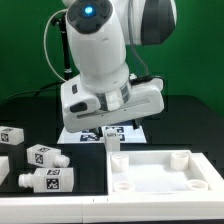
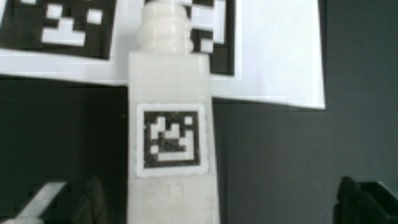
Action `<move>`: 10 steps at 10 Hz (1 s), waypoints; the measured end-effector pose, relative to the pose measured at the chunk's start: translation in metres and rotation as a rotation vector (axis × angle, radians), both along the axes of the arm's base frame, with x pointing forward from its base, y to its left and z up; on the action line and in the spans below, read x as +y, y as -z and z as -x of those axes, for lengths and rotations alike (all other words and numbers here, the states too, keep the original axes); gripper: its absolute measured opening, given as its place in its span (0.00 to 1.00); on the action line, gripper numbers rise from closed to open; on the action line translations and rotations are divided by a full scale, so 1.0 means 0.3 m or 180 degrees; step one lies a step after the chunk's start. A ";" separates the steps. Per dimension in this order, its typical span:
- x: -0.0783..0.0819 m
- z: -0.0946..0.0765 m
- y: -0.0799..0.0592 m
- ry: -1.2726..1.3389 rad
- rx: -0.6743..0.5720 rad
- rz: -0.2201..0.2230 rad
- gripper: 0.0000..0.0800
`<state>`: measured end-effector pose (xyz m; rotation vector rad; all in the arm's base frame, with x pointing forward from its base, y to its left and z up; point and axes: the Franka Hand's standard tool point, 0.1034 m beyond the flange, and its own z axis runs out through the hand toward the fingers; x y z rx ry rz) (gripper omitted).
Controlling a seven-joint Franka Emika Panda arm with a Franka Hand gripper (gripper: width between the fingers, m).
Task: Assemble one leg
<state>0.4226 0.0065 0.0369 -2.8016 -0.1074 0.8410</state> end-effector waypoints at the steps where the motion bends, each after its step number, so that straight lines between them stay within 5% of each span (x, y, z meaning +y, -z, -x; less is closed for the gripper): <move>1: 0.011 0.008 0.001 -0.0053 0.0275 -0.0058 0.81; 3: -0.044 0.029 0.019 -0.0379 0.0936 0.0215 0.81; 4: -0.049 0.014 0.046 -0.0433 0.1123 0.0230 0.81; 9: -0.047 0.006 0.062 -0.0426 0.1138 0.0229 0.81; 10: -0.041 0.022 0.079 -0.0338 0.1211 0.0392 0.81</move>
Offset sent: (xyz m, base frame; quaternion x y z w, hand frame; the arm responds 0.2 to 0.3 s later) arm 0.0057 -0.0468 -0.0163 -0.1272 -0.2594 0.0681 0.9549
